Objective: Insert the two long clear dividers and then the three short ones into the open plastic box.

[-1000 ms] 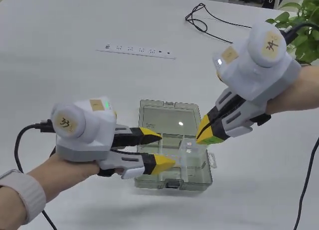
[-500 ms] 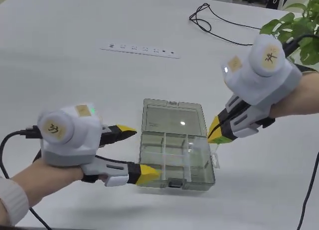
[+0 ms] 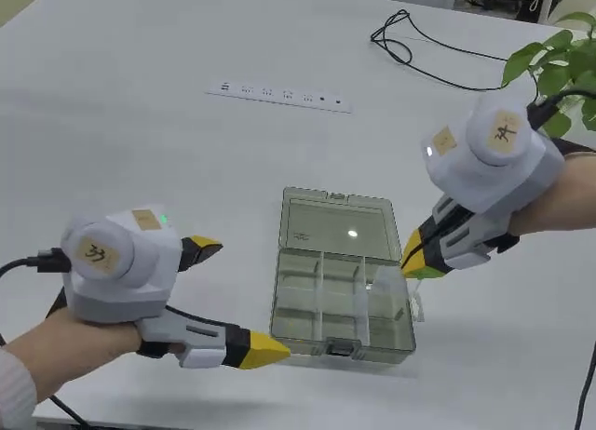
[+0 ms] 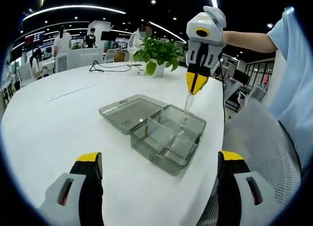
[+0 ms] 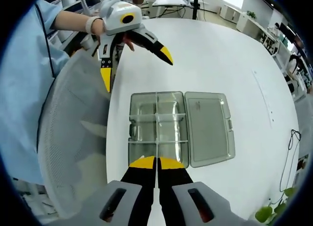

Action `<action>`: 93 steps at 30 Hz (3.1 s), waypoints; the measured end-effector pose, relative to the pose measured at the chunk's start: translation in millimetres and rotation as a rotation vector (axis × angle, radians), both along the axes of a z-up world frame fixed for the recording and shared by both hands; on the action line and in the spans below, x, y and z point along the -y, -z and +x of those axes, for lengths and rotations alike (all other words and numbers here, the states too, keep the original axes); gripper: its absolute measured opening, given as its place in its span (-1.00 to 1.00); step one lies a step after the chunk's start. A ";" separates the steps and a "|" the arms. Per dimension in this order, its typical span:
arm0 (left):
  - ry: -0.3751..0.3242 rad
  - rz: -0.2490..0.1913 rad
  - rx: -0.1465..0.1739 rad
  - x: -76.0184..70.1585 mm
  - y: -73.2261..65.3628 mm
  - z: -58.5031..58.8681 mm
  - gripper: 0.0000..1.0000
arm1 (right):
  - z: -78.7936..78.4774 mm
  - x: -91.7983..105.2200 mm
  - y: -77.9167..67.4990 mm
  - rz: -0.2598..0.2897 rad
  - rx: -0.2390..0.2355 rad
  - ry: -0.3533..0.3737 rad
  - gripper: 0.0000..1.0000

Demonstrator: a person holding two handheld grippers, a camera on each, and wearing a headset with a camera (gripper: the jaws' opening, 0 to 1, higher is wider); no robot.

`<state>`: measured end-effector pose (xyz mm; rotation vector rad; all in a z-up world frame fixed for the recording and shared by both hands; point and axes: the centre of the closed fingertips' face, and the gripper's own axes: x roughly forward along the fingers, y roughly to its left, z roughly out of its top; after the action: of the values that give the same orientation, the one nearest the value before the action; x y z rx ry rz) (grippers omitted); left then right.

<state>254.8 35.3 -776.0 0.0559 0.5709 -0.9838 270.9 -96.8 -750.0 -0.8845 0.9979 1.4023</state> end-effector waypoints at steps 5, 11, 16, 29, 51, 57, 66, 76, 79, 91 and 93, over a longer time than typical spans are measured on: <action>-0.006 -0.003 -0.006 -0.3 2.4 -1.2 0.97 | -1.1 -0.1 2.5 -0.011 0.001 -0.010 -0.96; -0.006 -0.007 -0.012 0.0 4.2 -2.1 0.94 | 0.1 -0.1 8.0 -0.024 0.008 -0.022 -0.96; -0.010 -0.008 -0.015 -1.2 4.3 -2.4 0.92 | -4.6 -1.5 13.8 -0.045 0.006 -0.040 -0.96; -0.015 -0.018 -0.022 -1.2 5.6 -6.0 0.88 | -0.7 3.9 31.4 -0.062 -0.014 -0.048 -0.96; -0.011 -0.022 -0.023 1.0 6.1 -5.9 0.86 | -1.6 6.0 60.1 -0.086 -0.033 -0.026 -0.96; -0.005 -0.027 -0.021 4.0 4.8 -4.9 0.86 | -1.4 6.5 59.5 -0.087 -0.027 -0.028 -0.96; 0.009 -0.029 -0.013 8.3 2.9 -3.2 0.85 | -2.1 6.6 57.9 -0.038 0.007 -0.077 -0.93; 0.017 -0.034 -0.004 11.3 1.1 -2.7 0.86 | 0.8 0.9 28.2 0.196 0.053 0.028 -0.01; 0.010 -0.026 0.001 9.3 0.5 -2.1 0.86 | -0.6 9.0 29.1 0.220 0.067 0.077 0.29; -0.033 -0.003 0.030 -6.0 -9.2 -11.9 0.99 | -28.5 52.3 26.2 0.407 0.131 0.398 1.00; -0.049 0.014 0.042 -10.3 -10.3 -11.8 1.00 | -35.3 59.5 29.5 0.427 0.141 0.440 1.00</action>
<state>243.0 45.5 -765.7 0.0749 0.5383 -0.9291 235.6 -156.3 -779.6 -0.4075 0.6939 1.0980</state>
